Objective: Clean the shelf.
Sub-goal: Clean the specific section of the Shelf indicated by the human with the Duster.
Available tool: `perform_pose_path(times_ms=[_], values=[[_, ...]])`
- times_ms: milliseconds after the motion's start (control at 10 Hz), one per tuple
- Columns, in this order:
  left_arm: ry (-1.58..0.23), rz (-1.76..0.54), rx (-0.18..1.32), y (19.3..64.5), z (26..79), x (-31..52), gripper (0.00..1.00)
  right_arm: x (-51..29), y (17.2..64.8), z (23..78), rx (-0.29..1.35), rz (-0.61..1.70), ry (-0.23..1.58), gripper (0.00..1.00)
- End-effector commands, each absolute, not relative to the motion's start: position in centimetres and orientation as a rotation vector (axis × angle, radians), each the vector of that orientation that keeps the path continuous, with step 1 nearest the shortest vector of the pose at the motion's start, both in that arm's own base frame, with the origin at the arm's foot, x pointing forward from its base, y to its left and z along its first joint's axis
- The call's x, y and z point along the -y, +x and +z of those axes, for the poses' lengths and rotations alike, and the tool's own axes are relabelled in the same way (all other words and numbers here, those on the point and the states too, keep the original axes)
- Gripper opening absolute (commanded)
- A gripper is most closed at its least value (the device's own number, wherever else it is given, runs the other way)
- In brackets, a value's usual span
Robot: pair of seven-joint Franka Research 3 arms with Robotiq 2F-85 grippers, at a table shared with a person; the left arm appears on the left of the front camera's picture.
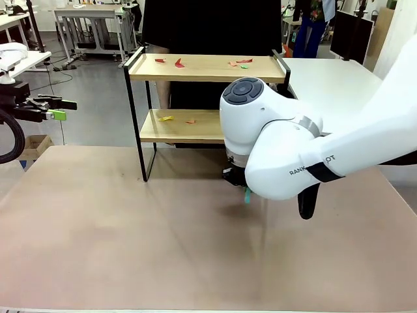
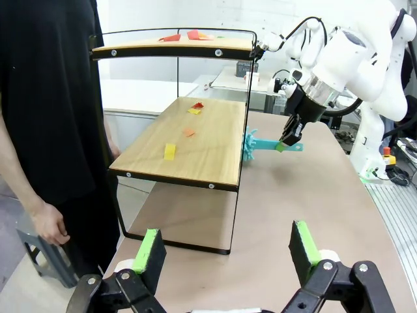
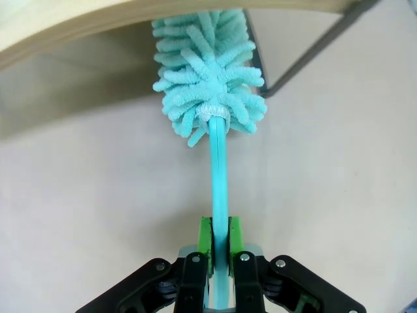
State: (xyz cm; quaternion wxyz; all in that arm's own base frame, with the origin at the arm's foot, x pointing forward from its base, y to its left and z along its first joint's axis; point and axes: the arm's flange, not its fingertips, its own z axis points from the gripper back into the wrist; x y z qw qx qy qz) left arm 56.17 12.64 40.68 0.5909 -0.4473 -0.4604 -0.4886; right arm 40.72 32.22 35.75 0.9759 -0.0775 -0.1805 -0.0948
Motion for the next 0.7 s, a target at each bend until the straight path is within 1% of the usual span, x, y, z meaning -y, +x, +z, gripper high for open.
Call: perform_pose_path(times_ms=[0, 300, 400, 500, 600], values=[[-1.036, -1.143, 1.078, 56.1, 40.9, -12.6, 1.0, -30.2, 40.3, 36.5, 0.368, -0.217, -0.23, 0.13], [-1.036, -1.143, 1.078, 56.1, 40.9, -12.6, 1.0, -30.3, 39.3, 37.3, 0.445, -0.319, -0.31, 0.13], [-1.036, -1.143, 1.078, 56.1, 40.9, -12.6, 1.0, -30.9, 38.8, 37.5, 0.454, -0.309, -0.287, 0.13], [-1.036, -1.143, 1.078, 56.1, 40.9, -12.6, 1.0, -30.3, 40.2, 37.1, 0.397, -0.246, -0.247, 0.13], [-1.036, -1.143, 1.078, 56.1, 40.9, -12.6, 1.0, -30.3, 40.2, 37.1, 0.397, -0.246, -0.247, 0.13]])
